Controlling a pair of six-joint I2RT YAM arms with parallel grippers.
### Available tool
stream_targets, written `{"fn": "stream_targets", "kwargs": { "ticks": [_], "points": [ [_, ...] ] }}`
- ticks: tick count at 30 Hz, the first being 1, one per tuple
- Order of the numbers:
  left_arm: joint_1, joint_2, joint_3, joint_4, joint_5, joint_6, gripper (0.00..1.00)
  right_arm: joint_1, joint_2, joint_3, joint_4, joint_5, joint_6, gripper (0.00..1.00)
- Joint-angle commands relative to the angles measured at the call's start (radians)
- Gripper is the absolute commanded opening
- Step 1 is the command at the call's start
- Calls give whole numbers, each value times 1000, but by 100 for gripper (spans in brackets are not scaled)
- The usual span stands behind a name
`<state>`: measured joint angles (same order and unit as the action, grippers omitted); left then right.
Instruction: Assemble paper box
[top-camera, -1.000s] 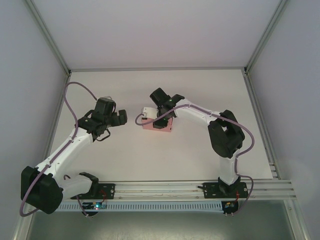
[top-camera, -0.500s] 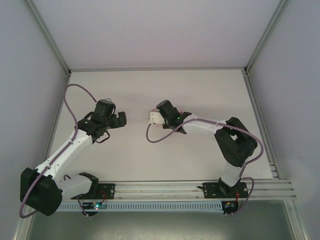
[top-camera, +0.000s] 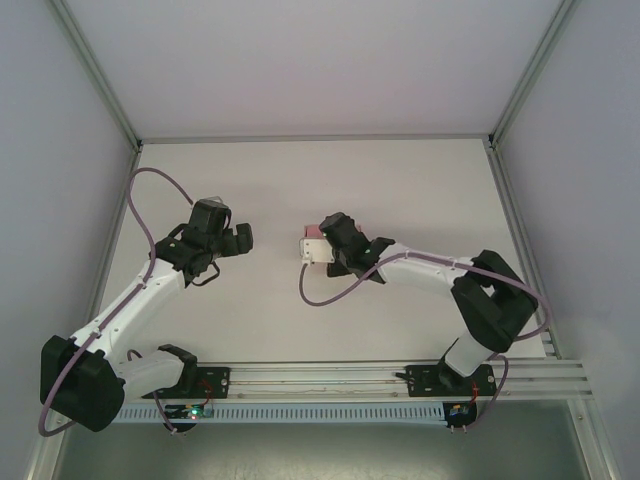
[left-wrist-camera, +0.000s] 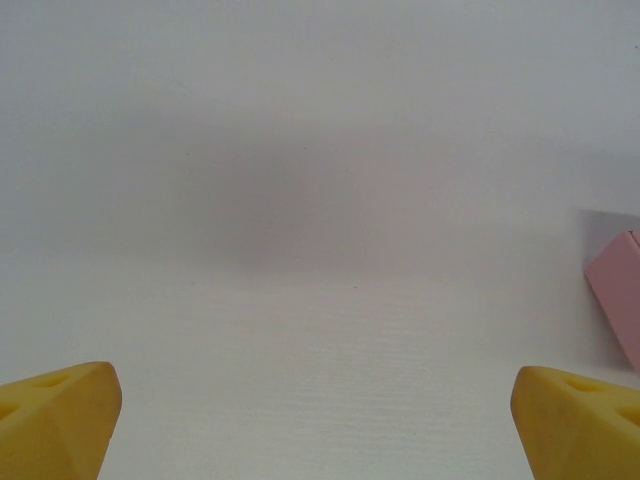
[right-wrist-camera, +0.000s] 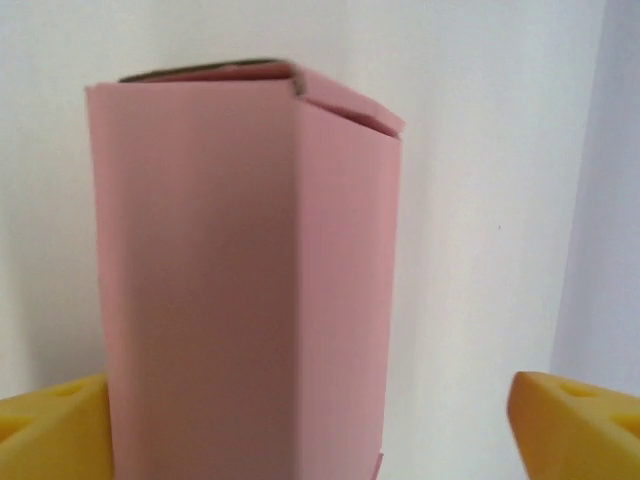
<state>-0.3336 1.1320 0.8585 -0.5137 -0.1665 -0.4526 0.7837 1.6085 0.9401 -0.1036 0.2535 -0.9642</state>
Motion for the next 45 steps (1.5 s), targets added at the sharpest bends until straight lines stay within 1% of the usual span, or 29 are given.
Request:
{"fn": "stream_targets", "kwargs": {
  "ticks": [1,4,7,9,10,12,16,17,18,19,23,24,26,27,29,30,32,33,35,36,37,38,40,41,42,43,44,45],
  "points": [
    [4,-8,-7,29,-36,9,100,11,-71,7,-116,-83,75,98],
    [8,-2,-4,49,-43,27,100,11,-143,-23,-125,-130,104,98],
    [25,4,-1,73,-56,40,100,-5,-230,-51,-143,-223,149,98],
    [40,6,-2,99,-66,54,100,-36,-285,-75,-110,-258,230,98],
    [47,5,-15,125,-75,68,100,-60,-309,-86,-84,-251,295,98],
    [74,4,-55,206,-119,93,100,-131,-348,-106,-18,-182,510,98],
    [157,26,-150,405,-148,176,100,-367,-416,-176,67,-118,967,98],
    [175,36,-170,457,-154,191,100,-427,-433,-212,99,-106,1042,98],
    [192,46,-198,525,-166,214,100,-479,-450,-254,142,-100,1080,98],
    [208,58,-226,595,-185,232,100,-530,-470,-310,209,-89,1098,98],
    [275,107,-297,740,-111,288,100,-653,-523,-539,564,-28,1121,98],
    [281,129,-315,781,-108,304,100,-676,-536,-566,607,-36,1119,98],
    [294,174,-350,869,-94,308,100,-697,-571,-613,663,-64,1078,98],
    [299,198,-367,917,-81,306,100,-699,-584,-642,705,-78,1032,98],
    [310,260,-391,1034,-51,308,100,-706,-589,-709,809,-70,957,98],
    [312,262,-365,985,-23,314,100,-714,-580,-739,872,-56,956,98],
    [312,280,-380,1062,32,344,100,-753,-526,-795,1013,-71,1003,98],
    [313,280,-375,1055,44,360,100,-778,-483,-814,1083,-99,1017,98],
    [315,287,-387,1107,48,388,100,-799,-398,-818,1185,-101,1029,98],
    [314,296,-415,1181,58,408,100,-802,-361,-815,1237,-106,1023,98],
    [317,318,-449,1272,63,414,100,-808,-329,-808,1263,-128,1035,98],
    [318,350,-470,1324,66,410,100,-810,-289,-796,1282,-158,1033,98],
    [318,466,-507,1544,102,438,100,-810,-181,-771,1352,-230,1018,98],
    [321,433,-496,1477,112,432,100,-809,-126,-754,1366,-264,1004,98],
    [324,401,-463,1347,116,421,100,-805,-57,-725,1411,-297,998,98],
    [326,432,-461,1383,118,424,100,-806,-42,-690,1373,-327,998,98],
    [331,443,-474,1441,132,422,100,-811,-92,-627,1161,-332,986,98],
    [334,428,-458,1388,118,411,100,-791,-113,-588,1051,-268,970,98]
  ]
}}
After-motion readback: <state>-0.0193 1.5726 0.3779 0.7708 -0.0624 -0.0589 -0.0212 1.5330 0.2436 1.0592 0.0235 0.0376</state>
